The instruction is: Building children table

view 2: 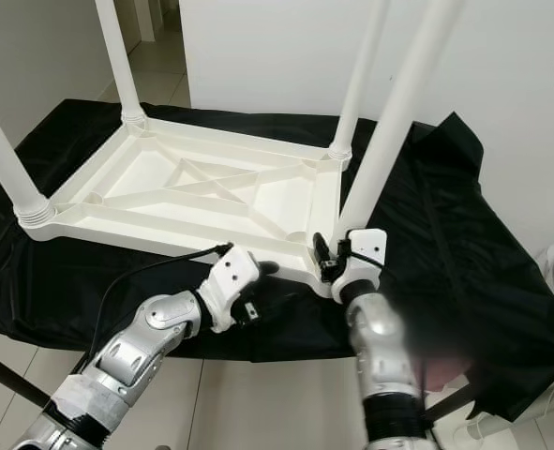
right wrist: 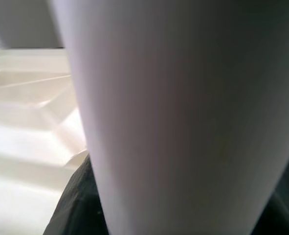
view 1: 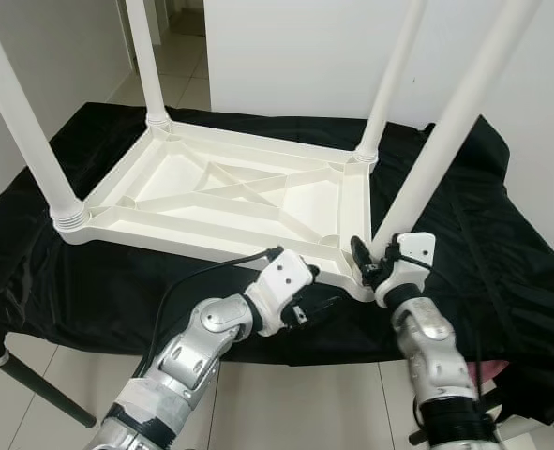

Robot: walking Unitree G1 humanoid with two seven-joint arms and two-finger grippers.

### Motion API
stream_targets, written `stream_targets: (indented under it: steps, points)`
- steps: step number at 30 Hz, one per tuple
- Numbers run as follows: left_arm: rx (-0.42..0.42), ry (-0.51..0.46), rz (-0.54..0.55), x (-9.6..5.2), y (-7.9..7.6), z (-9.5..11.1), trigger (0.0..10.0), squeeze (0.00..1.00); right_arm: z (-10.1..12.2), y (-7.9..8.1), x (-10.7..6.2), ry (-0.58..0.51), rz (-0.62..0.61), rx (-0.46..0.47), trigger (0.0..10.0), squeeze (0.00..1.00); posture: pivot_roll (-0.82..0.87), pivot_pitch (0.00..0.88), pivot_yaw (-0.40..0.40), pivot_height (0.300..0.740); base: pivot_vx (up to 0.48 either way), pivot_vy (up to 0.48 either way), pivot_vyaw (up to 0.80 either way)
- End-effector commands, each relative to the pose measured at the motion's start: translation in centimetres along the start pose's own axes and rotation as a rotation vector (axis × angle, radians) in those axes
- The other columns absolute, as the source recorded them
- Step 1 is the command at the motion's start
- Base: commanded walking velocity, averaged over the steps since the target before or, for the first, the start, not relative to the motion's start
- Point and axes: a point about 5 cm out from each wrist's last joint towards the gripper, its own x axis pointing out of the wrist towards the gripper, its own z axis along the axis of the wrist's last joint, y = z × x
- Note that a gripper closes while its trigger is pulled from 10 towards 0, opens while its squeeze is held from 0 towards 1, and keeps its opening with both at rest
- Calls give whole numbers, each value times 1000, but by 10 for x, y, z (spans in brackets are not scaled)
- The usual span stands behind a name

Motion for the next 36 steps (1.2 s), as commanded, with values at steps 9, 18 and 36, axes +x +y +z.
stream_targets:
  steps: [9,18,36]
  points:
    - [9,6,-5,-2,0,-1,10000,0,-10,-1,-11,60,-218,58,10000,0,3,0,-65,740,0,0,0]
    - [9,6,-7,-4,0,-1,10000,0,0,4,-11,20,-180,104,10000,1000,5,0,-62,740,0,0,0]
    - [16,8,-18,-3,-2,-2,10000,0,-1,-13,-7,-15,105,-30,10000,0,1,0,-55,740,0,0,0]
